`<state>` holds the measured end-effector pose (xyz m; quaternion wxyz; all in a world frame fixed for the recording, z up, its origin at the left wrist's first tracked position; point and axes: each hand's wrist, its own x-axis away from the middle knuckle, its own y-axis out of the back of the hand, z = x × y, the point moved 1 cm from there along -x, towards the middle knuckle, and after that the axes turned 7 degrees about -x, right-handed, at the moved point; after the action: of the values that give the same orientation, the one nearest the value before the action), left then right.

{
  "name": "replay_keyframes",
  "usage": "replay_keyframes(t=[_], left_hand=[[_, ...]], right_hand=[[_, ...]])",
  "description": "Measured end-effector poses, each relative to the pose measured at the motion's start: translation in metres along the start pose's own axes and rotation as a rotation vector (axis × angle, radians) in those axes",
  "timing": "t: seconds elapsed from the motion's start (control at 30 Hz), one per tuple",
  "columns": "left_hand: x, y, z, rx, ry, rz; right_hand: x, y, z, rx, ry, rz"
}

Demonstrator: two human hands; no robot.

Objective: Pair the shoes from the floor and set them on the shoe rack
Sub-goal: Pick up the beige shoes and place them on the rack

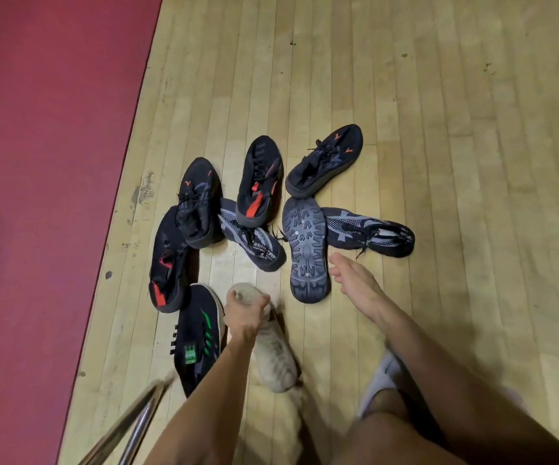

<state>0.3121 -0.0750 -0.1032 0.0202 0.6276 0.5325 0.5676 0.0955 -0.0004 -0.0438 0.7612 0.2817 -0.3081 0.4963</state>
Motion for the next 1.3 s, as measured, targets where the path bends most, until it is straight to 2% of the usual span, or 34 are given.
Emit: replay_keyframes(t=[0.07, 0.13, 0.2, 0.33, 0.43, 0.5, 0.57, 0.63, 0.67, 0.73, 0.8, 1.0, 1.07, 1.13, 1.3], left_hand=[[-0.006, -0.010, 0.006, -0.107, 0.062, -0.075], [-0.018, -0.025, 0.021, -0.055, 0.098, -0.047], [-0.025, -0.034, 0.032, -0.112, 0.108, -0.013], [-0.008, -0.021, 0.008, -0.343, -0.086, -0.141], [-0.001, -0.021, 0.003, -0.320, -0.105, -0.101], [-0.003, -0.027, 0.007, -0.395, -0.128, -0.094], [-0.011, -0.034, 0.012, -0.363, -0.039, -0.111], [-0.017, -0.033, 0.009, -0.305, -0.082, -0.144], [-0.022, -0.033, 0.007, -0.208, -0.145, -0.115], [-0.007, -0.029, -0.014, 0.136, -0.190, 0.075], [0.008, -0.021, -0.033, 0.441, -0.135, 0.266], [0.026, 0.007, -0.068, 0.980, 0.010, 0.776], [0.030, 0.009, -0.072, 1.030, 0.030, 0.873], [0.032, 0.005, -0.078, 0.988, 0.015, 0.872], [0.050, -0.003, -0.091, 0.702, -0.030, 0.672]], right_hand=[[-0.002, -0.002, -0.006, 0.011, -0.017, 0.004], [-0.002, -0.004, -0.011, 0.022, -0.031, 0.015], [-0.003, -0.004, -0.013, 0.038, -0.031, 0.022], [-0.006, -0.004, -0.016, 0.054, -0.029, 0.024], [-0.008, -0.007, -0.016, 0.068, -0.035, 0.024], [-0.007, -0.008, -0.013, 0.072, -0.031, 0.026], [-0.005, -0.010, -0.011, 0.056, -0.034, 0.034], [-0.002, -0.012, -0.009, 0.030, -0.043, 0.043], [-0.001, -0.013, -0.007, 0.018, -0.047, 0.042], [0.002, -0.015, -0.004, 0.005, -0.056, 0.032], [0.005, -0.019, 0.000, -0.012, -0.062, 0.023], [0.007, -0.030, 0.009, -0.053, -0.103, 0.006], [0.009, -0.030, 0.014, -0.147, -0.145, 0.032], [0.012, -0.030, 0.019, -0.289, -0.155, 0.076], [0.016, -0.026, 0.017, -0.406, -0.162, 0.048]])
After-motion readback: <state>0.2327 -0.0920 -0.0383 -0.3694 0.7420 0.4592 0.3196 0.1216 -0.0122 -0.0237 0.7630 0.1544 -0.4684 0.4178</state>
